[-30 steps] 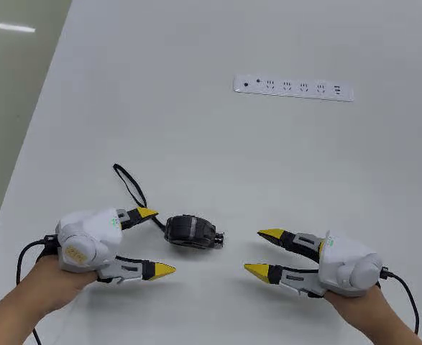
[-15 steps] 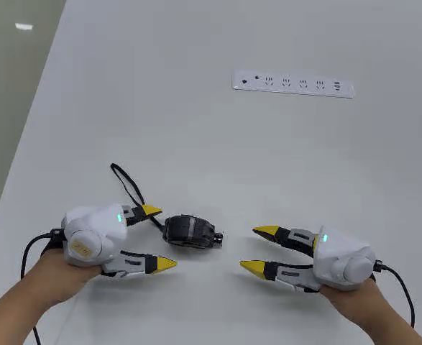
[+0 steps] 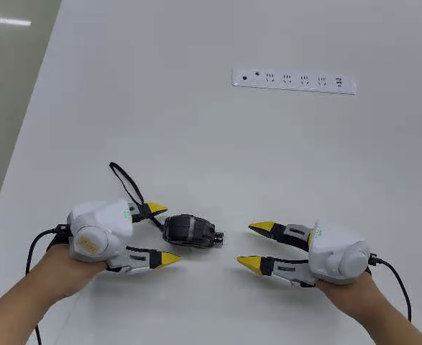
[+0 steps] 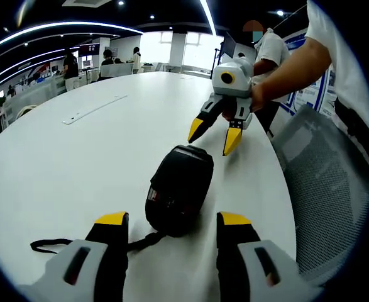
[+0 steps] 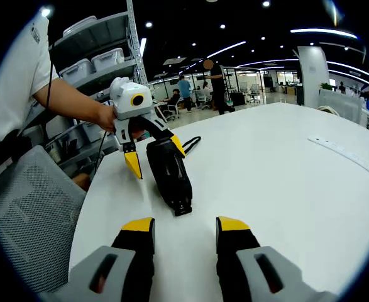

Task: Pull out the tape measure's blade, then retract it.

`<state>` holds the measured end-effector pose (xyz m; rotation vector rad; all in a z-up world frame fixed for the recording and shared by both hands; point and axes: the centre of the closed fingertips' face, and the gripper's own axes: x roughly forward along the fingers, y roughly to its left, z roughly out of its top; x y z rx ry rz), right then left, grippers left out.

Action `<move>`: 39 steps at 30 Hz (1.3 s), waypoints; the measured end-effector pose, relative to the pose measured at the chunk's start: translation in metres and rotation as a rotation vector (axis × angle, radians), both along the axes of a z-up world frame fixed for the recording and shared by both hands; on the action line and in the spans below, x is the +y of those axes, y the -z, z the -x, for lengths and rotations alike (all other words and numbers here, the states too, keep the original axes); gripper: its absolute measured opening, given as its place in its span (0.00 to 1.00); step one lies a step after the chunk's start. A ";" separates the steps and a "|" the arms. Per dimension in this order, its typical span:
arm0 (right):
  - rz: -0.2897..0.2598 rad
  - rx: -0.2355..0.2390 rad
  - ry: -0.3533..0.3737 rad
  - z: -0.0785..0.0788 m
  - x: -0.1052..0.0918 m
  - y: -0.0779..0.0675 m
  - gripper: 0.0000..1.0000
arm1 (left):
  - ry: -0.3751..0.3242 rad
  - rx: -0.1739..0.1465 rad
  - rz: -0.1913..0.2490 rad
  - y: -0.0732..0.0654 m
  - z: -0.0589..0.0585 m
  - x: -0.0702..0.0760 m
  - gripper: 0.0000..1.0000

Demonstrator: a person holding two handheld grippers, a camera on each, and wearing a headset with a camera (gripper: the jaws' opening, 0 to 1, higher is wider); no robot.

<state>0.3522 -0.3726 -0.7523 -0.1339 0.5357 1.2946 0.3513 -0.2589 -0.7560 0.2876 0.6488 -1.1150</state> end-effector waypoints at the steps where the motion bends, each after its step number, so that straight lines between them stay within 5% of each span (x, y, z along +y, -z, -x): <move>1: 0.000 0.001 -0.001 -0.001 0.000 0.001 0.38 | 0.002 0.001 0.000 0.000 0.000 -0.001 0.53; 39: -0.002 0.019 -0.049 -0.006 0.022 0.012 0.38 | 0.039 0.013 0.021 0.005 -0.006 -0.013 0.35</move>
